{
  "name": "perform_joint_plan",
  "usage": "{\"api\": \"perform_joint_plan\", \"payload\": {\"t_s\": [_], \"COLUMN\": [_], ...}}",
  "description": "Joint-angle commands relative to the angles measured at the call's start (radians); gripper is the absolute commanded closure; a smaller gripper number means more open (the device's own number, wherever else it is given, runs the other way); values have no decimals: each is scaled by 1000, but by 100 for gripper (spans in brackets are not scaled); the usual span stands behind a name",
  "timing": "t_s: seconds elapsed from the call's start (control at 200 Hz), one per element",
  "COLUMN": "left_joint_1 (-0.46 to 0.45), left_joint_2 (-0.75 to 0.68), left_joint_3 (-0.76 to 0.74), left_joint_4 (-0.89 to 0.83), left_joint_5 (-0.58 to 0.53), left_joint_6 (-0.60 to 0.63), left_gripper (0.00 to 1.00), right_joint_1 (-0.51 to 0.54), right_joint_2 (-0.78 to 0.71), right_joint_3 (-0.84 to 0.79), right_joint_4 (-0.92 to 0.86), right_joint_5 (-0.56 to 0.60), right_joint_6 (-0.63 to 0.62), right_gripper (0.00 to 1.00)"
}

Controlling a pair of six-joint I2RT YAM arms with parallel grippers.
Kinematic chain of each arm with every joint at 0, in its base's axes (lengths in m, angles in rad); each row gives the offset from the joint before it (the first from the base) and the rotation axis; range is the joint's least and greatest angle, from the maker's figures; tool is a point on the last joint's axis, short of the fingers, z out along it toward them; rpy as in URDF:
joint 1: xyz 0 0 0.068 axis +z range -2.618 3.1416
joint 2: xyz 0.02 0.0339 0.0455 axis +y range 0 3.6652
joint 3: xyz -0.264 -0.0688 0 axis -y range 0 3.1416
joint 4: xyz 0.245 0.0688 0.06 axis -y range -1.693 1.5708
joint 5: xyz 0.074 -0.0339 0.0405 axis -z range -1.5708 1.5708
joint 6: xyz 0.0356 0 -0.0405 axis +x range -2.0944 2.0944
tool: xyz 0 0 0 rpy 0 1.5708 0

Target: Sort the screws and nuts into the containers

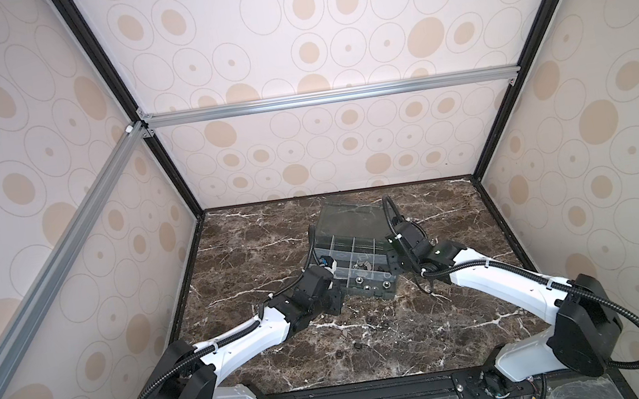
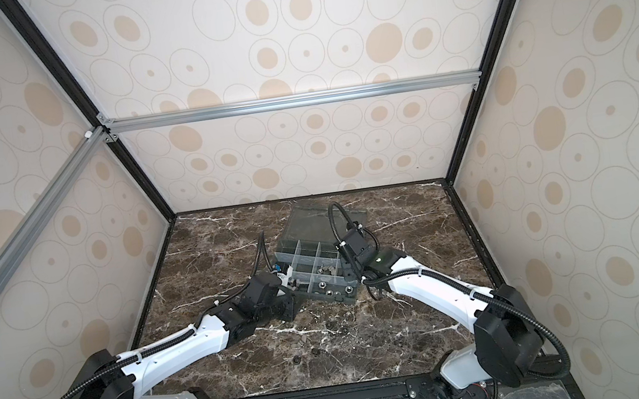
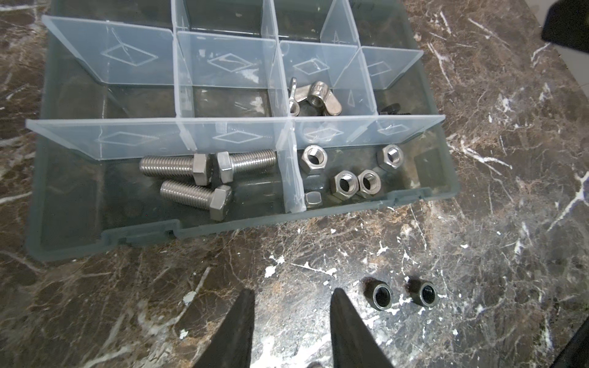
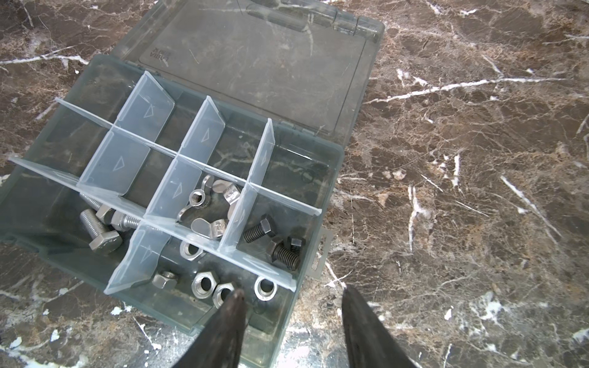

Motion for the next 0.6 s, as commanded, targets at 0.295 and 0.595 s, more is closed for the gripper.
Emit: {"api": "perform_joint_plan", "payload": {"t_s": [0.295,0.595], "left_joint_1": [-25,-59], "left_joint_2": [-10,0], "left_joint_3": [-14,-41], "left_joint_4": [-20,-37], "left_joint_5": [1,5], "left_joint_6": [-19,-30], "left_gripper": [61,61], "right_joint_1": [-6,-5], "right_joint_2": [5,-12], "right_joint_3": [8,19], "right_joint_4": [-18,-28], "right_joint_5": [-14,-55], "right_joint_6": [19,21], "right_gripper": [47,47]}}
